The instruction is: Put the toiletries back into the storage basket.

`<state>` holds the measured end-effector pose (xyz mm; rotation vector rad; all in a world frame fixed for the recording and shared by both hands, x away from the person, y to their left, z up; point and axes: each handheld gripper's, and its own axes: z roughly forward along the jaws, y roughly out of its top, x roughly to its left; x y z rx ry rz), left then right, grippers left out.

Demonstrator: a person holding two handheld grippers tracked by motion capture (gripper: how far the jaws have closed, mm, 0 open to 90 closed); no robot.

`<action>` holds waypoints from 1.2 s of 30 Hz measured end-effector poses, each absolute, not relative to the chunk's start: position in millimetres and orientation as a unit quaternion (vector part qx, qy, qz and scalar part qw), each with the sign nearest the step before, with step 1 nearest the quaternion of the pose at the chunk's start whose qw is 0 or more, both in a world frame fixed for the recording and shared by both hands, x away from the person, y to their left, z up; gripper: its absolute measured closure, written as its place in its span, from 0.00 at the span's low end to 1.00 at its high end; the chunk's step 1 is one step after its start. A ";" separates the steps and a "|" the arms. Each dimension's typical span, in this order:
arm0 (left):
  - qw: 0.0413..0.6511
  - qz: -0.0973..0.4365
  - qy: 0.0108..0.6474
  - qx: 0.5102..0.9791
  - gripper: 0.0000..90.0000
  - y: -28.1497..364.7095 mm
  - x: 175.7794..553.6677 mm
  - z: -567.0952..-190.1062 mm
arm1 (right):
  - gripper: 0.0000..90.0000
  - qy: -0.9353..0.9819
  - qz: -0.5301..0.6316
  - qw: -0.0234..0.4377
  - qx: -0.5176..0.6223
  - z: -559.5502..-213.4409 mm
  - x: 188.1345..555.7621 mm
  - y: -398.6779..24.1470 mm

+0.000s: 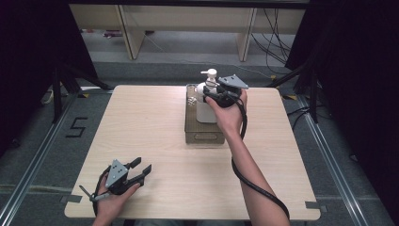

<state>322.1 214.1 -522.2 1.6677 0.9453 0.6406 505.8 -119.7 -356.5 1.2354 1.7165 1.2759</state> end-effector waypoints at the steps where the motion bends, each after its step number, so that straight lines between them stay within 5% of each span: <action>1: 0.531 0.268 0.396 0.699 0.52 214.0 322.1 -522.2 | 0.26 0.656 0.489 0.333 0.468 -356.8 503.9 -120.7; 36: 0.533 0.271 0.395 0.697 0.52 213.6 322.7 -522.7 | 0.27 0.667 0.504 0.314 0.450 -369.7 433.7 -149.6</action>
